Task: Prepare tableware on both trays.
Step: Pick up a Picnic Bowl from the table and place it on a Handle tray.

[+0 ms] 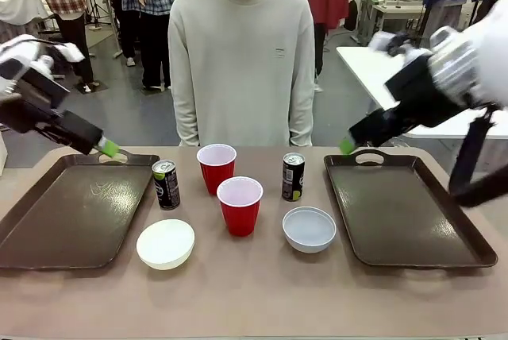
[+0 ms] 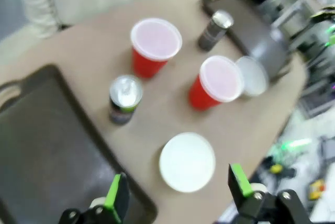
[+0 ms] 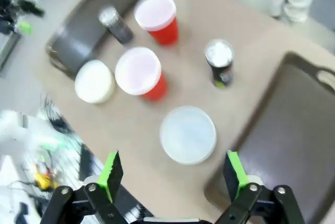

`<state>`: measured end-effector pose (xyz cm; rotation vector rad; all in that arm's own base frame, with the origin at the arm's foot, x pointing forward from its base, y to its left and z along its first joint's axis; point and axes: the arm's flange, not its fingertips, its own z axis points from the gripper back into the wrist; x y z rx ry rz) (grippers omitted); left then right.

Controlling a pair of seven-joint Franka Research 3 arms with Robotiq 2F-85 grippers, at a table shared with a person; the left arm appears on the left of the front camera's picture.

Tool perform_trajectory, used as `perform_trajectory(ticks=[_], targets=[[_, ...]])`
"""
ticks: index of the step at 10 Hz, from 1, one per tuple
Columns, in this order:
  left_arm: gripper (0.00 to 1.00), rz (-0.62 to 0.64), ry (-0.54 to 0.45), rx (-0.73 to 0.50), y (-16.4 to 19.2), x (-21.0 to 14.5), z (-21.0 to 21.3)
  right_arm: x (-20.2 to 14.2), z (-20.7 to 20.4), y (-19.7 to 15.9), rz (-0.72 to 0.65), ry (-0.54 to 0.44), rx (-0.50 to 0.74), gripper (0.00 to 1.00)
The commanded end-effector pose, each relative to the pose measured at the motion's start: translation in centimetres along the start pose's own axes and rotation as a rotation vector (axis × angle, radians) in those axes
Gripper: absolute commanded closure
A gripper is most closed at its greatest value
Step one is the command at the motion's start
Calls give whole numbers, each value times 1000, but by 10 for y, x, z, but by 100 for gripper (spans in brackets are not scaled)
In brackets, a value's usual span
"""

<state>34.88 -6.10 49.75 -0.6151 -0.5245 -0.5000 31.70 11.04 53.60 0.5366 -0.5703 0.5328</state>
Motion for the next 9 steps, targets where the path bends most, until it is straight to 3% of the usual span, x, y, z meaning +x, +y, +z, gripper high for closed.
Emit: perform_trajectory(ticks=[1,2,3,4,8,9], targets=[[0,153,-129,-406,21,-30,0,-88,-13,-18,-129,-271,461,0],[0,202,-119,-427,29,-38,6,-100,-12,-25,-187,-233,462,0],[0,228,-61,-469,28,-44,13,-111,-17,-27,-266,-100,456,0],[0,239,14,-464,34,-50,10,-118,-18,-27,-298,-37,426,0],[0,297,185,-408,50,-65,7,-145,-34,-36,-415,131,396,0],[0,314,166,-394,48,-71,9,-154,-33,-38,-429,149,394,0]])
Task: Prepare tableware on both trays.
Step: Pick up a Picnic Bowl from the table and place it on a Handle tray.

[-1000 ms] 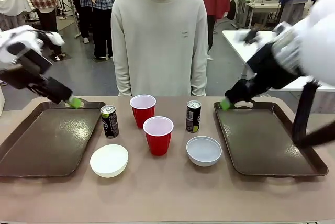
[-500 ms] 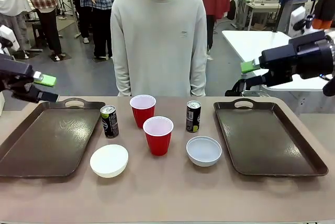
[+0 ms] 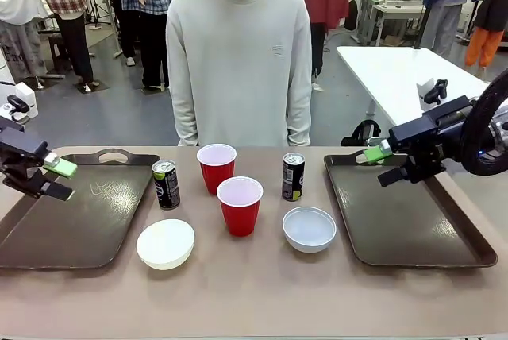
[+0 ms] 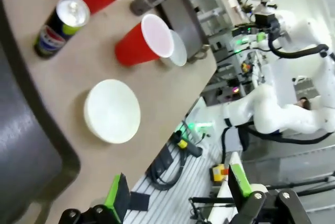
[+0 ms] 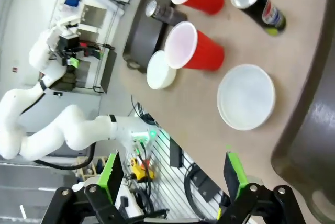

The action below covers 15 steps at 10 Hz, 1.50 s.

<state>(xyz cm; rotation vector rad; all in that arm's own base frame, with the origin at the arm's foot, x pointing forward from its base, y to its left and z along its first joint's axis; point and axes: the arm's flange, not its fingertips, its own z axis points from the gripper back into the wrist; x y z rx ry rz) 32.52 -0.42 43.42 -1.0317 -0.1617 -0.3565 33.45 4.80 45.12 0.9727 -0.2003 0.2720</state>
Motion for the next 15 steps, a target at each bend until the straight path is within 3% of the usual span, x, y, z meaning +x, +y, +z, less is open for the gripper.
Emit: perform_trajectory(ticks=[1,3,4,15], targets=[[0,14,-9,39,-3,-5,11,-108,-27,-5,-2,18,-15,0],[0,14,-17,72,-4,-1,11,-116,-25,-4,-13,31,-98,0],[0,11,-11,34,3,-3,8,-6,6,-5,-21,24,-14,0],[0,11,-11,34,3,-3,8,-6,6,-5,-21,24,-14,0]])
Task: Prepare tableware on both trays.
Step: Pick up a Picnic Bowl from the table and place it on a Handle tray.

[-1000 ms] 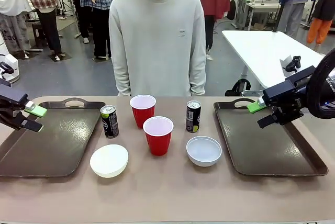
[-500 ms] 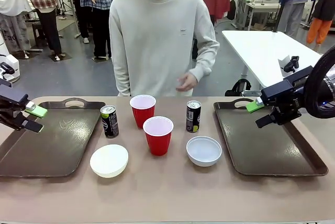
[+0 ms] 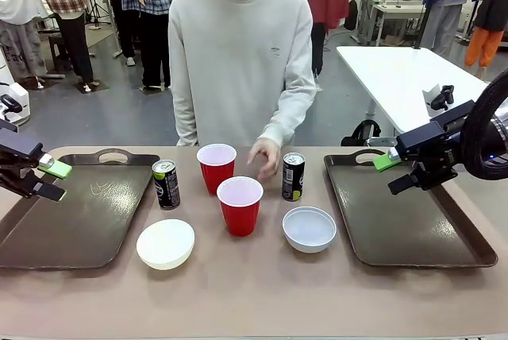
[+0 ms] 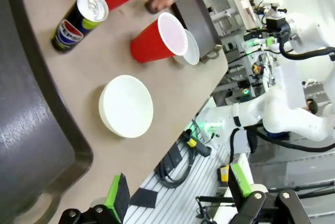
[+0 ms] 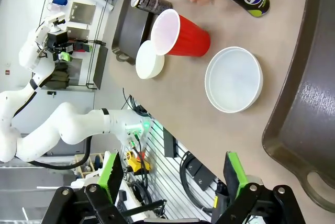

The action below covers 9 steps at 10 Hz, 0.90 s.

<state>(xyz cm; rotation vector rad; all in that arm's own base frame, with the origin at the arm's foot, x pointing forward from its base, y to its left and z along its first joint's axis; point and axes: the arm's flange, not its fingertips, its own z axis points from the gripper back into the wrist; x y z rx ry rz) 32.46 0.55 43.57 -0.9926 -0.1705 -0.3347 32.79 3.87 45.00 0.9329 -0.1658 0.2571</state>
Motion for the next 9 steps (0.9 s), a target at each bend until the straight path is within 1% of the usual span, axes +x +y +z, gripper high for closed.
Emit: perform_trajectory(ticks=[1,2,3,5,6,7,8,9], targets=[[0,0,0,0,0,0,0,2,-2,-1,5,-4,23,0],[0,-60,91,304,-25,11,-31,2,-2,-1,5,-4,23,0],[0,-84,184,466,-37,29,-59,2,-2,-1,5,-4,23,0],[0,-127,287,667,-43,57,-107,2,-2,-1,5,-4,23,0],[0,-157,339,764,-41,61,-131,2,-2,-1,5,-4,23,0],[0,-197,368,858,-39,60,-159,2,-2,-1,5,-4,23,0],[0,-225,397,907,-38,56,-181,2,-2,-1,5,-4,23,0],[0,-216,416,907,-33,52,-198,2,-2,-1,5,-4,23,0]])
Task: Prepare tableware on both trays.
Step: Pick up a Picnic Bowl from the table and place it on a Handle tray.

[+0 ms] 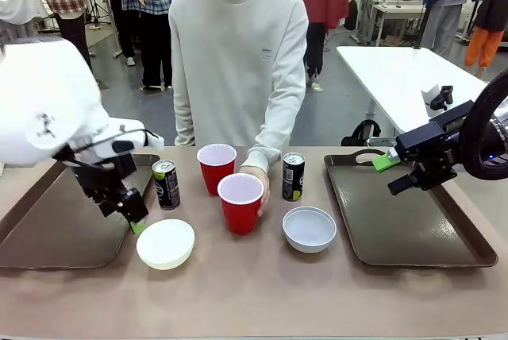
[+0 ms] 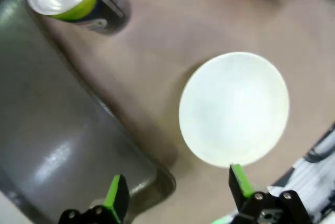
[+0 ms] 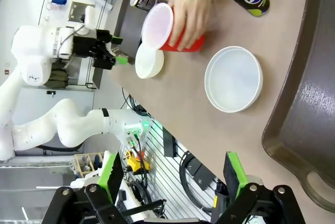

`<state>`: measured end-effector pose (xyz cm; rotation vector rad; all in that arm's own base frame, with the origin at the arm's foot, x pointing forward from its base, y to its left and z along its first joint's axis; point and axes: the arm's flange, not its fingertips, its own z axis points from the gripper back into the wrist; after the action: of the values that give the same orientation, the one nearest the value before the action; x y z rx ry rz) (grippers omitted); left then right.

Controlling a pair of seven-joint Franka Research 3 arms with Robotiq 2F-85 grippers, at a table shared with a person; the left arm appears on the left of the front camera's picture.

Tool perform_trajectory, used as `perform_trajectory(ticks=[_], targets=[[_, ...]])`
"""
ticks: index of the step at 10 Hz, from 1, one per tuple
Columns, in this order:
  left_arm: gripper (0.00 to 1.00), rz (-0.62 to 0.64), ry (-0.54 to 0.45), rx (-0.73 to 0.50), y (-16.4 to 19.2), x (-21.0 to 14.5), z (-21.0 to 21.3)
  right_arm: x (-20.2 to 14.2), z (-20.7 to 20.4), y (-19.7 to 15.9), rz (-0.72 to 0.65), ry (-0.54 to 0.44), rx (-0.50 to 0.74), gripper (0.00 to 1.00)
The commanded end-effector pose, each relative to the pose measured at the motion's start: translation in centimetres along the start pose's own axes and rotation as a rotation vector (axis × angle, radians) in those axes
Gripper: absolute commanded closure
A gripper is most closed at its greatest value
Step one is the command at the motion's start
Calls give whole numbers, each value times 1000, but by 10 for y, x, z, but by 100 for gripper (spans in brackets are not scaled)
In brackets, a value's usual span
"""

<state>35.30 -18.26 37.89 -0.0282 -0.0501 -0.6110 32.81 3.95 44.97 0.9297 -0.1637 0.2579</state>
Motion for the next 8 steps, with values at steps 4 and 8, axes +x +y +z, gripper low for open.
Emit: perform_trajectory(ticks=[4,8], targets=[[0,31,-82,-7,-18,14,-36,2,-1,-1,6,-7,26,0],[100,60,-78,-13,-16,18,-55,2,-1,-1,6,-7,26,0]])
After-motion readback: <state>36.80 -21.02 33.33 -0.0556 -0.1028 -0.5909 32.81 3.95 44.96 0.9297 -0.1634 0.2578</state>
